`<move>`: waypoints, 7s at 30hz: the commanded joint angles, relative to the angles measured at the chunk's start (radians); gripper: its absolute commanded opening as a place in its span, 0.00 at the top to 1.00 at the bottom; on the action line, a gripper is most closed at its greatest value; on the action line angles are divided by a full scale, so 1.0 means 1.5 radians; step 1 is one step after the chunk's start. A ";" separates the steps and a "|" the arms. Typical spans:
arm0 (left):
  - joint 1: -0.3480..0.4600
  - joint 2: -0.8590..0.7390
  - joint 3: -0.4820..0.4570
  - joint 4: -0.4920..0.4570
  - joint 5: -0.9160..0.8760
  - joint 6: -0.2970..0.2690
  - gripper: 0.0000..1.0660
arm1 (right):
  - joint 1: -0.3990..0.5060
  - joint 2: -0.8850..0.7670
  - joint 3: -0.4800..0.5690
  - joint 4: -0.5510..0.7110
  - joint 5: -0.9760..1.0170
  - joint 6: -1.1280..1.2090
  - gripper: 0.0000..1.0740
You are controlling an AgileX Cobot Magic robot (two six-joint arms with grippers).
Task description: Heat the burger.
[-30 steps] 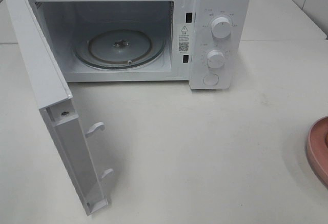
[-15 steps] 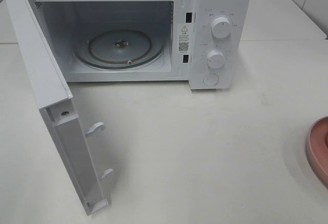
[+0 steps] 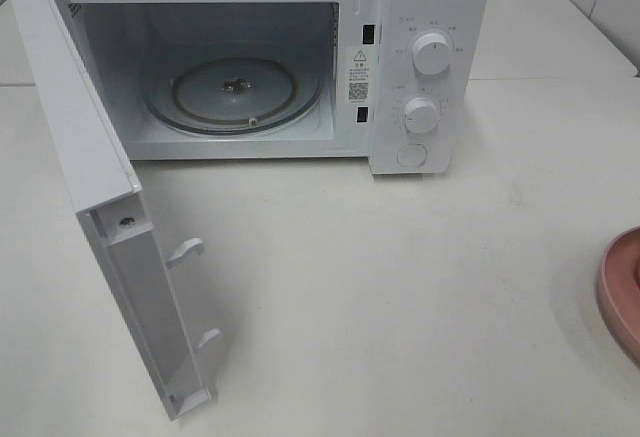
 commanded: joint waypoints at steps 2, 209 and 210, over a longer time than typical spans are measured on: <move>-0.003 0.014 -0.021 0.005 -0.034 -0.007 0.15 | -0.003 -0.018 0.000 0.002 0.001 -0.006 0.29; -0.061 0.798 -0.246 0.029 0.050 -0.060 0.08 | -0.003 -0.018 0.000 0.000 0.001 -0.004 0.29; -0.054 0.785 -0.233 0.029 0.049 -0.060 0.08 | -0.003 -0.018 0.000 0.000 0.001 -0.004 0.29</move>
